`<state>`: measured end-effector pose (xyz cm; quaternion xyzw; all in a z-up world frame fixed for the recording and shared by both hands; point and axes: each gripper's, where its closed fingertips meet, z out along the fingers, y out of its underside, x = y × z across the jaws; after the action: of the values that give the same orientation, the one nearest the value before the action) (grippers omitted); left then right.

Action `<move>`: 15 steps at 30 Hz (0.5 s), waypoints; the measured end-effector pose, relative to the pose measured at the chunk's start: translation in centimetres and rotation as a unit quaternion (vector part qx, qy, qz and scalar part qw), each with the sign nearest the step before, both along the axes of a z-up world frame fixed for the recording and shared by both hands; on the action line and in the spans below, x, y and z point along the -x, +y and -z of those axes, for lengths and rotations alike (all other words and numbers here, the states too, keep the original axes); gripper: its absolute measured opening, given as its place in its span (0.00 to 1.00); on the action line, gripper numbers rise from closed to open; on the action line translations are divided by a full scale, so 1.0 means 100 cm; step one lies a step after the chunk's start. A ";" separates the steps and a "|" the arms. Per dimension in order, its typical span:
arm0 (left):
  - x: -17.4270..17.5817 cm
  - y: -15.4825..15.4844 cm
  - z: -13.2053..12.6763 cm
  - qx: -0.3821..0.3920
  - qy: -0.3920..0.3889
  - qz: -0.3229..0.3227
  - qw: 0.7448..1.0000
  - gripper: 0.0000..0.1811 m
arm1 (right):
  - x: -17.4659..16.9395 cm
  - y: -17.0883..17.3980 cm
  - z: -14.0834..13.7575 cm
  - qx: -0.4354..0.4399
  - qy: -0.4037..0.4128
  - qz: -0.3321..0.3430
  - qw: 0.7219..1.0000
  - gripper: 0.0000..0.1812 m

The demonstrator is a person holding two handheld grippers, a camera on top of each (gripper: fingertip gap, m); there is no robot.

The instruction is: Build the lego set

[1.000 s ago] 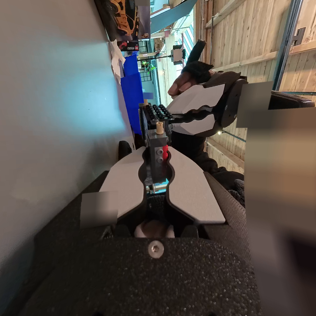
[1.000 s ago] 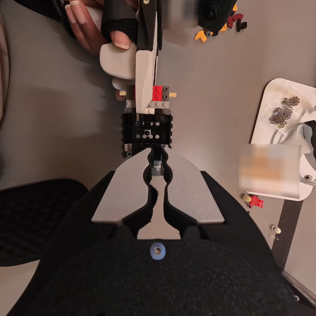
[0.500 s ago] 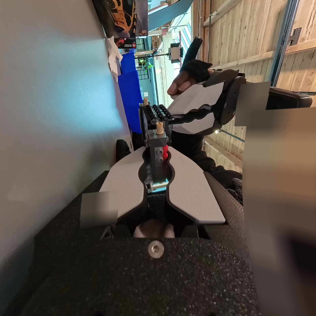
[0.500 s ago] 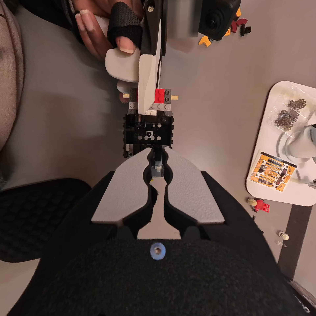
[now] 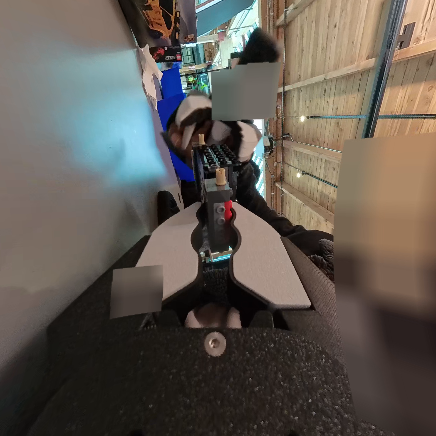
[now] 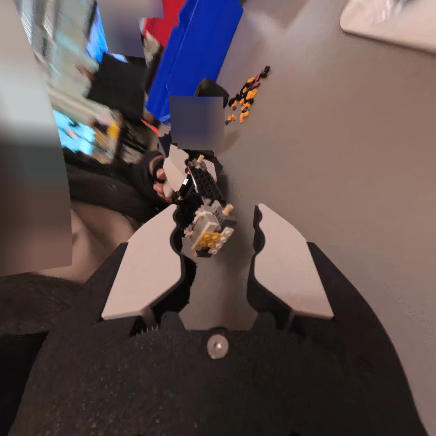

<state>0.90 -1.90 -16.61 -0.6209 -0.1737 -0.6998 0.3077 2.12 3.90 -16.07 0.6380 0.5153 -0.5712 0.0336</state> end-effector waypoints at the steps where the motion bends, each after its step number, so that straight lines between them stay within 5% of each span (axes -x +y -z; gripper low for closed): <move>1: 0.000 0.000 0.000 -0.001 0.002 0.001 1.000 0.10 | -0.002 -0.001 0.004 0.044 -0.002 0.018 0.999 0.32; 4: -0.001 0.000 0.001 -0.001 0.007 0.001 1.000 0.10 | -0.001 -0.012 0.005 0.107 0.004 0.042 0.993 0.32; 15: -0.002 0.000 0.001 -0.012 0.027 -0.002 1.000 0.10 | 0.007 -0.024 0.005 0.117 -0.002 0.041 0.992 0.27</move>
<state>1.10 -1.92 -16.69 -0.6358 -0.1578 -0.6841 0.3208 1.43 1.51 -16.57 0.6516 0.4182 -0.6270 0.0862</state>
